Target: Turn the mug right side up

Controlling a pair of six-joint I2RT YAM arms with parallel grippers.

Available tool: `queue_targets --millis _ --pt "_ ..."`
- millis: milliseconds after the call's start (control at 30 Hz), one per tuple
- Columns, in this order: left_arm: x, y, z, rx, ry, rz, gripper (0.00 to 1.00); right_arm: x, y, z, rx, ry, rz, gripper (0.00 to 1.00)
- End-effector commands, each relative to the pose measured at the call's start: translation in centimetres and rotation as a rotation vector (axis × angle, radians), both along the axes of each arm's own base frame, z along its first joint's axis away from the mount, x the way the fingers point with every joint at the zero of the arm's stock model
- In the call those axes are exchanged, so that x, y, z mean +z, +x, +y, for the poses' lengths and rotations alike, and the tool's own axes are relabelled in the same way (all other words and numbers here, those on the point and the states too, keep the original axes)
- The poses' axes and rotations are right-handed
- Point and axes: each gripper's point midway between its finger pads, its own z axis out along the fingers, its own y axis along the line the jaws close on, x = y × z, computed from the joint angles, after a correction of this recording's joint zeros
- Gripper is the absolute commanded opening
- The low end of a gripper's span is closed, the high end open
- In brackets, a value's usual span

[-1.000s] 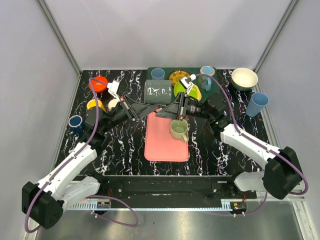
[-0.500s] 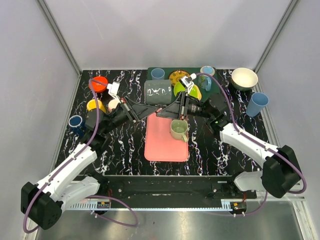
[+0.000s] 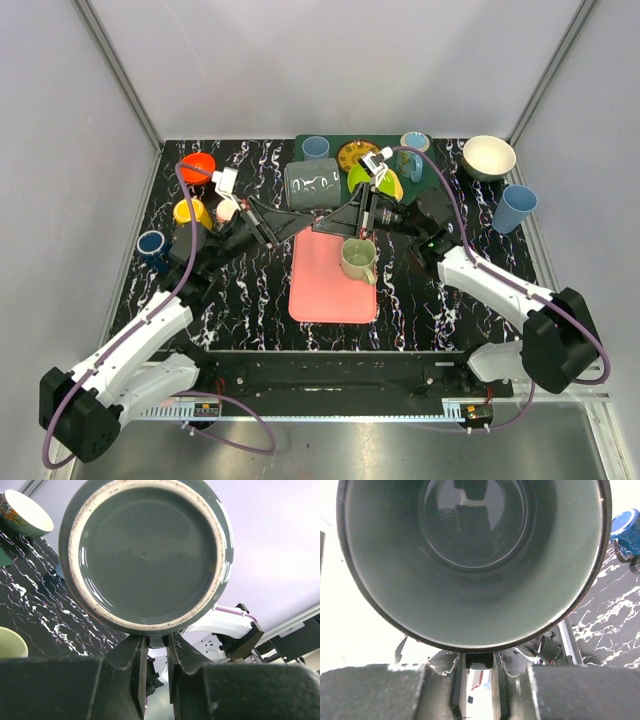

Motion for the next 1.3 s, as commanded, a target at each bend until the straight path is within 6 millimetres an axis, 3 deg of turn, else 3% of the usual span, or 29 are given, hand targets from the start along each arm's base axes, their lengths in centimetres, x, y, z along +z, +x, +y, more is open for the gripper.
queue_targets --millis 0,33,67,100,133,167,200,300,433,500,533,567,600,667,733,767,833,967,1267 --pt "-1.5 -4.0 -1.3 -0.185 0.064 -0.051 0.0 3.0 1.0 -0.5 -0.086 0.07 -0.061 0.0" --pt "-1.7 -3.9 -1.3 -0.181 0.069 -0.05 0.01 2.9 1.2 -0.6 -0.106 0.055 -0.066 0.0" --pt "-2.1 -3.8 -1.3 -0.175 0.088 -0.031 0.12 3.5 1.1 -1.0 -0.142 0.041 -0.141 0.0" --pt "-2.4 -3.7 -1.2 -0.161 0.11 -0.043 0.2 2.3 1.4 -1.0 -0.163 -0.027 -0.109 0.0" --pt "-2.6 -3.3 -1.0 -0.133 0.121 -0.042 0.29 2.3 1.8 -1.4 -0.208 -0.052 -0.124 0.0" --pt "-3.1 -3.2 -0.9 -0.118 0.145 -0.024 0.38 3.6 1.5 -2.0 -0.245 -0.07 -0.222 0.0" --pt "-3.4 -3.0 -0.6 -0.098 0.164 -0.035 0.48 1.9 1.7 -2.2 -0.263 -0.161 -0.181 0.0" --pt "-3.9 -2.2 0.3 -0.017 0.211 -0.031 0.6 1.7 1.6 -3.6 -0.323 -0.286 -0.242 0.0" --pt "-4.2 -0.6 2.9 0.163 0.27 -0.012 0.66 0.1 1.2 -5.2 -0.388 -0.486 -0.291 0.0" --pt "-4.6 0.4 5.5 0.318 0.329 0.012 0.69 -1.5 -0.8 -5.1 -0.335 -0.626 -0.34 0.0" --pt "-4.8 0.7 6.6 0.377 0.352 0.021 0.71 -2.5 -0.6 -5.4 -0.375 -0.7 -0.351 0.0" --pt "-5.9 0.8 7.9 0.432 0.402 0.06 0.73 -4.4 -1.2 -5.8 -0.345 -0.804 -0.36 0.0" --pt "-5.5 0.6 9.4 0.502 0.411 0.048 0.73 -5.5 -2.7 -5.1 -0.297 -0.85 -0.379 0.0" --pt "-7.2 1.3 13.3 0.701 0.469 0.132 0.75 -9.1 -3.3 -5.8 -0.282 -0.991 -0.364 0.0" --pt "-7.3 1.1 16.2 0.836 0.463 0.155 0.77 -11.1 -4.3 -5.9 -0.281 -1.068 -0.389 0.0" --pt "-7.9 0.9 16.7 0.854 0.476 0.169 0.77 -12.8 -4.7 -6.2 -0.273 -1.109 -0.369 0.0" --pt "-8.3 0.6 17.5 0.885 0.467 0.176 0.77 -14.2 -5.3 -6.4 -0.27 -1.145 -0.366 0.0" --pt "-9.3 0.6 17.1 0.862 0.483 0.203 0.77 -18.6 -6.4 -7.3 -0.244 -1.266 -0.32 0.0" --pt "-12.9 1.5 16.3 0.836 0.587 0.287 0.77 -24.0 -6.8 -8.7 -0.233 -1.426 -0.246 0.0"
